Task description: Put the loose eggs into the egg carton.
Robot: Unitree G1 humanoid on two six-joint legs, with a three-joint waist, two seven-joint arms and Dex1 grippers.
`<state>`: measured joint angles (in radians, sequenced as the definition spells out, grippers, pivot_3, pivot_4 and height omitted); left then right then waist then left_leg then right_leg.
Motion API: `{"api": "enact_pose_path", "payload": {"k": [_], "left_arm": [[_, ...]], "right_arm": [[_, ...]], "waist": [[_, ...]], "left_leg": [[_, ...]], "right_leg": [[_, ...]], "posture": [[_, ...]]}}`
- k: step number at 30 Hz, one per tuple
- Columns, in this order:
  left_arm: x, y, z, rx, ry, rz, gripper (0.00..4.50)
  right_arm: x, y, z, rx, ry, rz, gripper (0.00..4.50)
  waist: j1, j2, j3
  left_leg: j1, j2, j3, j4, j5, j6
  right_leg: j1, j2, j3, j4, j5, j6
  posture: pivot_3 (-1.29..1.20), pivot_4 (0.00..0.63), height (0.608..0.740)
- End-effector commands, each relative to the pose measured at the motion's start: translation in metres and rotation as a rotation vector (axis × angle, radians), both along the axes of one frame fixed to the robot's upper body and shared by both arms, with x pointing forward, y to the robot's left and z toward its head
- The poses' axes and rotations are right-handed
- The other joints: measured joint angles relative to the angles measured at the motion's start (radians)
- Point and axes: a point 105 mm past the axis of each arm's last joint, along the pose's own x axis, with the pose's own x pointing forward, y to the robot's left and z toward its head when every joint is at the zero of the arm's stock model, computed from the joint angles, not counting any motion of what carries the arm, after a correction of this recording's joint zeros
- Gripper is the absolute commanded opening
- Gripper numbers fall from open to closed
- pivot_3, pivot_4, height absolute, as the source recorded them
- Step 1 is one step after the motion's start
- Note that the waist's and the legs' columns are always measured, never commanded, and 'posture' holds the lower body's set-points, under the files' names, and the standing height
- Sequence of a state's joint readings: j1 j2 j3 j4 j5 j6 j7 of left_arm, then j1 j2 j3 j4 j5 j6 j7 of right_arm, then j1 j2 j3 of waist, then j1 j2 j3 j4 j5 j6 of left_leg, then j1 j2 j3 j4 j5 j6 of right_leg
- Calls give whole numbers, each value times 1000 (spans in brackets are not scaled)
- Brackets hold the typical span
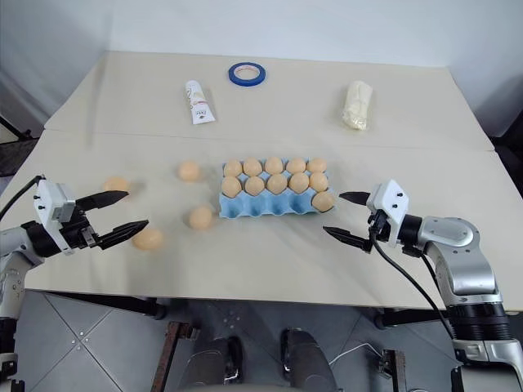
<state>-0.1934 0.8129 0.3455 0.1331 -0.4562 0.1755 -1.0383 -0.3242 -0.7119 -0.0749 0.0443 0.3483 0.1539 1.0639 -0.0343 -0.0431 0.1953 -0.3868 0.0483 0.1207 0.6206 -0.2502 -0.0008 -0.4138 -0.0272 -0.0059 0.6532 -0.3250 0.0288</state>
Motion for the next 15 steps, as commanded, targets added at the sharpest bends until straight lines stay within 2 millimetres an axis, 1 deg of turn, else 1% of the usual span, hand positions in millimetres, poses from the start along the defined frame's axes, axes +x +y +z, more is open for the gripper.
{"api": "enact_pose_path", "payload": {"k": [1,3,10,15], "left_arm": [[1,2,12,-19,-45,0,4478],[5,4,12,-22,-34,31,4478],[4,3,15,-18,-55,23,4478],[2,11,15,-10,-45,85,4478]], "right_arm": [[2,1,9,2,-47,-4,4500],[3,1,9,3,-49,-6,4500],[4,0,10,1,-53,-13,4500],[6,-2,12,2,-61,-21,4500]], "waist": [[0,0,0],[1,0,0],[0,0,0],[-1,0,0]], "left_leg": [[0,0,0,0,0,0],[0,0,0,0,0,0],[0,0,0,1,0,0],[0,0,0,2,0,0]], "right_leg": [[0,0,0,0,0,0],[0,0,0,0,0,0],[0,0,0,1,0,0],[0,0,0,1,0,0]], "posture": [[0,150,740],[0,150,740],[0,150,740],[0,150,740]]}}
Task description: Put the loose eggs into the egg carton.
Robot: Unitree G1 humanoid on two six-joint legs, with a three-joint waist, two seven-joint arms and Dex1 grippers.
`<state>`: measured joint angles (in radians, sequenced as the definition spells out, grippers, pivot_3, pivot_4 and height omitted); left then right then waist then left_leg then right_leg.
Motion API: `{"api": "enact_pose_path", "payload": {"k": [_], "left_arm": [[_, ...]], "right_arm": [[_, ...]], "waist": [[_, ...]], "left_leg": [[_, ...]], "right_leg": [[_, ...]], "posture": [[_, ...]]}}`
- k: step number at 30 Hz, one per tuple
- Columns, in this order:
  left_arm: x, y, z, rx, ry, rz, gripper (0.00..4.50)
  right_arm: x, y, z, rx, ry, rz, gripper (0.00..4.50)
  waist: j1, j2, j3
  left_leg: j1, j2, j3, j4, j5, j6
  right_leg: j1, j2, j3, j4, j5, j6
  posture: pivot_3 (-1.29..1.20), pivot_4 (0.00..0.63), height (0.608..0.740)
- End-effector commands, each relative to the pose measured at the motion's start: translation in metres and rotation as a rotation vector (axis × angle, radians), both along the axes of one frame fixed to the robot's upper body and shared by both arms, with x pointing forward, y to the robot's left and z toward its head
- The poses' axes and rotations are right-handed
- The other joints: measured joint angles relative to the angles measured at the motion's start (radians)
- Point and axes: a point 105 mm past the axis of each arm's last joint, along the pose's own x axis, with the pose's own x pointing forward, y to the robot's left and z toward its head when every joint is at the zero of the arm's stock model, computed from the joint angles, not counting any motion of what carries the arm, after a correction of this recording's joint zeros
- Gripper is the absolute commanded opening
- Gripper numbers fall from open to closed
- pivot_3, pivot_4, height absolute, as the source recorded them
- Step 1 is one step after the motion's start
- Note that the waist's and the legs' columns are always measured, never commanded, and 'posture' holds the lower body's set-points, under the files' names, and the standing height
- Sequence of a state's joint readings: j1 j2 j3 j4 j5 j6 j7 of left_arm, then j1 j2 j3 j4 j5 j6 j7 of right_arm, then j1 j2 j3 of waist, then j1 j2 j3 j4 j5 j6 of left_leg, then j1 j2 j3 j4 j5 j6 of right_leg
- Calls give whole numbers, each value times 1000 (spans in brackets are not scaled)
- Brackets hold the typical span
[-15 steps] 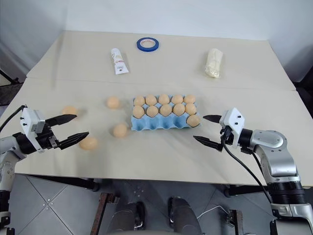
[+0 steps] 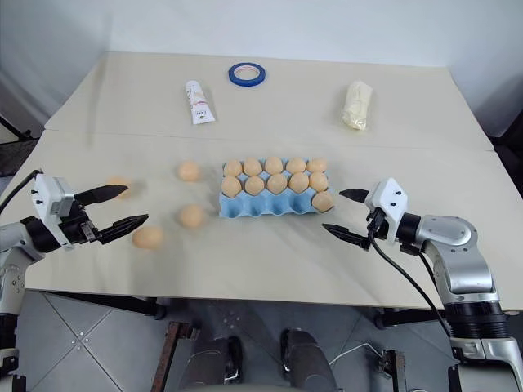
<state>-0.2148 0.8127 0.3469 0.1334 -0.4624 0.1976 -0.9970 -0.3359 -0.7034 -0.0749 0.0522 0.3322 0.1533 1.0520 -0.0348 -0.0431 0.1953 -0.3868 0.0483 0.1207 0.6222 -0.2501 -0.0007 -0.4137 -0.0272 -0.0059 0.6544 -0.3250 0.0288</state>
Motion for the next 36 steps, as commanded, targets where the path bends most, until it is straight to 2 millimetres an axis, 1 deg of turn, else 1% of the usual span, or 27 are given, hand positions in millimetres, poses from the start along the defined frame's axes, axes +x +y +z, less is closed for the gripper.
{"api": "enact_pose_path", "payload": {"k": [1,3,6,11,12,15,18,21,25,28,31,36], "left_arm": [[-6,11,11,6,-31,62,4478],[-15,17,14,7,-32,104,4478],[-38,35,5,25,31,183,4478],[-64,51,-3,32,56,235,4478],[-70,54,-5,34,60,244,4478],[-82,57,-10,40,71,261,4478],[-85,53,-10,34,63,259,4478],[-79,40,-4,36,26,231,4478],[-58,7,9,-3,-26,187,4478],[-42,-21,7,-15,-2,164,4478],[-21,-50,8,-36,12,174,4478],[0,-83,1,49,86,191,4478]], "right_arm": [[2,-3,12,7,-53,-7,4500],[0,-5,14,17,-50,-6,4500],[-3,-7,15,31,-35,-7,4500],[-3,-8,13,30,-30,-9,4500],[-2,-8,13,30,-29,-9,4500],[1,-6,12,28,-29,-3,4500],[5,-3,14,27,-34,8,4500],[7,-2,15,25,-38,17,4500],[9,-2,17,22,-47,17,4500],[9,-1,17,21,-49,15,4500],[7,-3,17,19,-51,9,4500],[6,-5,17,13,-54,-5,4500]], "waist": [[-2,0,0],[-8,0,0],[-17,0,0],[-21,0,0],[-21,0,0],[-21,0,0],[-21,0,0],[-20,1,0],[-14,1,0],[-15,1,0],[-14,1,0],[-20,1,0]], "left_leg": [[0,0,0,0,0,0],[0,0,0,0,0,0],[0,1,0,-1,0,0],[1,0,-1,-1,0,-1],[1,0,-1,-1,-2,-5],[1,0,-1,0,-2,-5],[1,0,-1,-1,-3,-5],[1,0,-1,-1,-3,-5],[0,0,-3,-1,-3,-5],[0,-1,-2,-1,-2,-4],[0,0,-2,0,1,0],[0,0,-1,1,1,0]], "right_leg": [[0,0,0,0,0,0],[0,0,0,0,0,0],[0,0,0,-1,0,0],[0,0,0,0,0,-1],[0,0,0,0,0,-1],[1,-1,0,0,0,-2],[1,-2,-1,-1,0,-2],[0,-2,-1,-1,-1,-3],[1,-2,-2,-1,-1,-3],[2,-2,-2,-1,0,-2],[2,-1,-2,0,0,-1],[2,1,0,1,1,0]], "posture": [[0,150,740],[0,150,740],[0,150,740],[0,150,740],[0,150,740],[0,150,740],[0,150,740],[0,150,740],[0,150,740],[0,150,740],[0,150,740],[0,150,740]]}}
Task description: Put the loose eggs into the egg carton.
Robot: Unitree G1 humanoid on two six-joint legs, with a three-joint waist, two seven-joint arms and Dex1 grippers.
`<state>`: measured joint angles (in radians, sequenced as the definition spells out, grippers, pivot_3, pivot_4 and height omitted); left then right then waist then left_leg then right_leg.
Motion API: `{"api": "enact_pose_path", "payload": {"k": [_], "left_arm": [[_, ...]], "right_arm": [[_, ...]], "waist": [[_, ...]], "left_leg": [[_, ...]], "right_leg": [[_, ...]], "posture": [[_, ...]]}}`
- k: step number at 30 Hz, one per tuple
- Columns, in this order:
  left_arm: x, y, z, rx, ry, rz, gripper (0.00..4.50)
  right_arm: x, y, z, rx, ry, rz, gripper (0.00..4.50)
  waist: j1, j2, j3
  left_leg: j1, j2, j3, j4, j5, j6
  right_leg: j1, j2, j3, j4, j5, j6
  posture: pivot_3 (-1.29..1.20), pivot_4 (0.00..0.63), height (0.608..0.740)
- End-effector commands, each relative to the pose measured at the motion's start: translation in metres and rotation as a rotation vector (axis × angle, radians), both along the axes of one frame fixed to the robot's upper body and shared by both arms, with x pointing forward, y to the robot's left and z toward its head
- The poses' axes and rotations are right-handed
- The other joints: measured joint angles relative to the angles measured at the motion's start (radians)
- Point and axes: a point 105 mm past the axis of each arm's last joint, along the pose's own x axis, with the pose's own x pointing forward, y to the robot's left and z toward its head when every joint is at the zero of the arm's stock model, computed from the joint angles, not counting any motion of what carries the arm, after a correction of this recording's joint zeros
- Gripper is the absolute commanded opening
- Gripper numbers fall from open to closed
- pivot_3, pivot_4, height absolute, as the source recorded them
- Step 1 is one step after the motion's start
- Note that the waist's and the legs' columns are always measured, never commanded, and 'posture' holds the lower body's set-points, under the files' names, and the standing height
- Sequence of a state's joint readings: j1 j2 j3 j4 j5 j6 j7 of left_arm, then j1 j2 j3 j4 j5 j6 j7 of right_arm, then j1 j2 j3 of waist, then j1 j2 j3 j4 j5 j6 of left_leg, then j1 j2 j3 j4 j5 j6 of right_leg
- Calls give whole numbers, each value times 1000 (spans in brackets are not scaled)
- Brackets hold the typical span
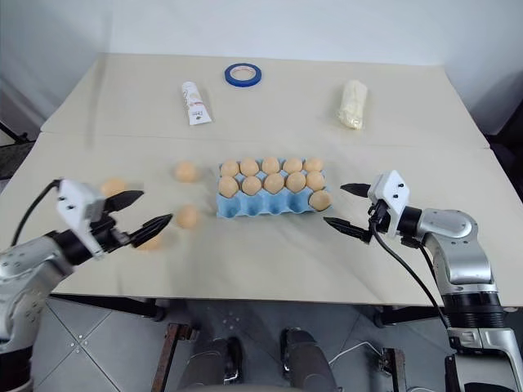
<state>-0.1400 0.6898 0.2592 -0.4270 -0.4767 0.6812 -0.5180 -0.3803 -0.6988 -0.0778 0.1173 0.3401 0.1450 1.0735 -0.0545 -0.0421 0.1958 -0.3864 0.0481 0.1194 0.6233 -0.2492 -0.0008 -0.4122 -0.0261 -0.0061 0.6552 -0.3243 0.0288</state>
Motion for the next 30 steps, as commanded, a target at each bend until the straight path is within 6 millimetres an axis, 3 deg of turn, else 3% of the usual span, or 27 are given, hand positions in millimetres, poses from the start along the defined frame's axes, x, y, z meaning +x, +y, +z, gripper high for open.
{"api": "enact_pose_path", "payload": {"k": [1,7,26,30], "left_arm": [[7,-19,0,76,31,13,4478],[14,-27,-13,139,136,26,4478],[33,-34,-41,164,192,-18,4478],[42,-34,-40,153,172,-10,3300]], "right_arm": [[-2,-1,13,-10,-60,-5,4500],[-3,-3,13,-13,-64,-19,4500],[-6,-7,11,-21,-68,-57,4500],[-6,-8,12,-25,-72,-63,4500]], "waist": [[-1,0,0],[0,0,0],[9,0,0],[14,0,0]], "left_leg": [[0,0,0,0,0,0],[0,0,0,3,0,-1],[0,0,0,5,0,-1],[0,0,0,5,0,0]], "right_leg": [[0,0,0,1,0,0],[0,0,1,3,0,0],[0,0,1,3,0,0],[0,0,1,3,0,0]], "posture": [[0,150,740],[0,150,740],[0,150,740],[0,150,740]]}}
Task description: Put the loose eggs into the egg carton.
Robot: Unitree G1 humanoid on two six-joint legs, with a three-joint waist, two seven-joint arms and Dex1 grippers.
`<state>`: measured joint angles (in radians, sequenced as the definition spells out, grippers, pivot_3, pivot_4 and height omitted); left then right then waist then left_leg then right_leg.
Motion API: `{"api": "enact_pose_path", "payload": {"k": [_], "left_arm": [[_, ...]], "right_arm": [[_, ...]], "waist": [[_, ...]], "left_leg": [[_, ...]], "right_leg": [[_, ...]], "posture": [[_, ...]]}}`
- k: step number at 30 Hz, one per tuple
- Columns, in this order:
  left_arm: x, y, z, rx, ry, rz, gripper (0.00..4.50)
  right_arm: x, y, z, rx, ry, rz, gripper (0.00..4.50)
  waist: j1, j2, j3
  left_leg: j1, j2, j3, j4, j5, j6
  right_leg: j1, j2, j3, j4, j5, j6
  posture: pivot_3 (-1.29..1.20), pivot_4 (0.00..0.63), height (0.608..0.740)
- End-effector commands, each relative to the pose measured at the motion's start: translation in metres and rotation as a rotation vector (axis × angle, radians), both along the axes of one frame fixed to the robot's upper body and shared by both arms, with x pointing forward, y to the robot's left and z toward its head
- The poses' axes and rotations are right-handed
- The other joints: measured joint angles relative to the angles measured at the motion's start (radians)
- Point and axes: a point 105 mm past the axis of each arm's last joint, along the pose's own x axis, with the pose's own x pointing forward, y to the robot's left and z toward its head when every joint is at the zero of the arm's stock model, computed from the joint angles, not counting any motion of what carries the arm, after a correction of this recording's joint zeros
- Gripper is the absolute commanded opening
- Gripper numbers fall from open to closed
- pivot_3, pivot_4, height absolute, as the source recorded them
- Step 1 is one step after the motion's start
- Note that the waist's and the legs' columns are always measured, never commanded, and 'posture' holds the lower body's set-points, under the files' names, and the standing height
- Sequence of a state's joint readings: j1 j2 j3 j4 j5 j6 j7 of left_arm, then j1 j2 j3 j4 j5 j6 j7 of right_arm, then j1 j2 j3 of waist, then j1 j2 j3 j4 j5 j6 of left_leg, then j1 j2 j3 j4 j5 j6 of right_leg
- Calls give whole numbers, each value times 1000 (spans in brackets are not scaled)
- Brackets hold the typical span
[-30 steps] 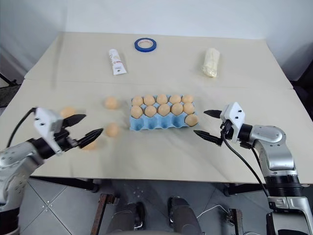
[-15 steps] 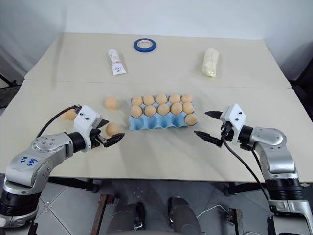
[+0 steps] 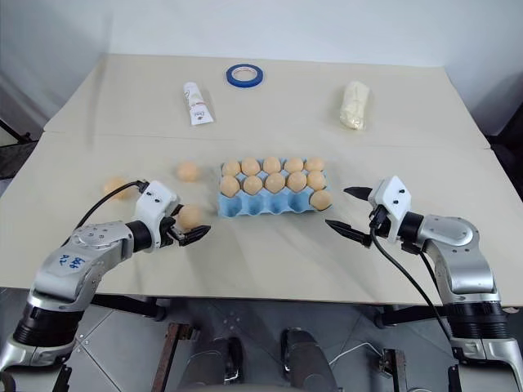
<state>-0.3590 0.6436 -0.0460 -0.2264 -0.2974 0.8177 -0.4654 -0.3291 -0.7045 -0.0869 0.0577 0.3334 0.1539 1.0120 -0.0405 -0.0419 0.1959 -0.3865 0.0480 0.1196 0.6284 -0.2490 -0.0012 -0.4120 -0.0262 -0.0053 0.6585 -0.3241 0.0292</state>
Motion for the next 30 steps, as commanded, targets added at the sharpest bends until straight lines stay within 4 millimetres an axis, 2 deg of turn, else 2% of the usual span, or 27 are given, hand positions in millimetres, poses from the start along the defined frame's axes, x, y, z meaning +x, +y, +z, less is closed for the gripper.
{"api": "enact_pose_path", "payload": {"k": [1,4,6,11,15,19,23,30], "left_arm": [[5,-3,9,8,-48,-23,2932],[6,-4,8,11,-44,-34,1974],[6,-5,7,10,-46,-39,1765],[11,-10,17,-15,-102,-31,1736],[12,-31,47,-34,-280,-161,1736],[14,-47,67,-116,-331,-234,1736],[12,-64,93,-186,-462,-334,1736],[17,-87,105,-292,-487,-529,1736]], "right_arm": [[-2,-6,15,-15,-57,-14,4500],[-2,-7,15,-18,-59,-19,4500],[-3,-8,16,-19,-60,-24,4500],[-4,-11,15,-20,-61,-36,4500],[-4,-12,15,-20,-62,-42,4500],[-5,-12,15,-17,-67,-47,4500],[-6,-13,17,-5,-80,-54,4500],[-10,-15,17,6,-88,-74,4500]], "waist": [[0,0,0],[3,0,0],[6,0,0],[12,0,0],[13,0,0],[12,0,0],[13,0,0],[13,0,0]], "left_leg": [[0,0,0,0,0,0],[0,0,0,0,0,0],[0,0,0,0,0,0],[0,0,0,0,0,0],[0,0,0,0,0,0],[-1,0,0,1,0,0],[-1,0,0,0,0,0],[0,0,1,2,0,0]], "right_leg": [[0,0,0,0,0,0],[0,0,0,0,0,0],[0,0,0,0,0,0],[0,0,0,0,0,0],[0,0,0,0,0,0],[0,0,0,0,0,0],[0,0,0,0,0,1],[0,1,0,0,1,1]], "posture": [[0,150,740],[0,150,740],[0,150,740],[0,150,740],[0,150,740],[0,150,740],[0,150,740],[0,150,740]]}}
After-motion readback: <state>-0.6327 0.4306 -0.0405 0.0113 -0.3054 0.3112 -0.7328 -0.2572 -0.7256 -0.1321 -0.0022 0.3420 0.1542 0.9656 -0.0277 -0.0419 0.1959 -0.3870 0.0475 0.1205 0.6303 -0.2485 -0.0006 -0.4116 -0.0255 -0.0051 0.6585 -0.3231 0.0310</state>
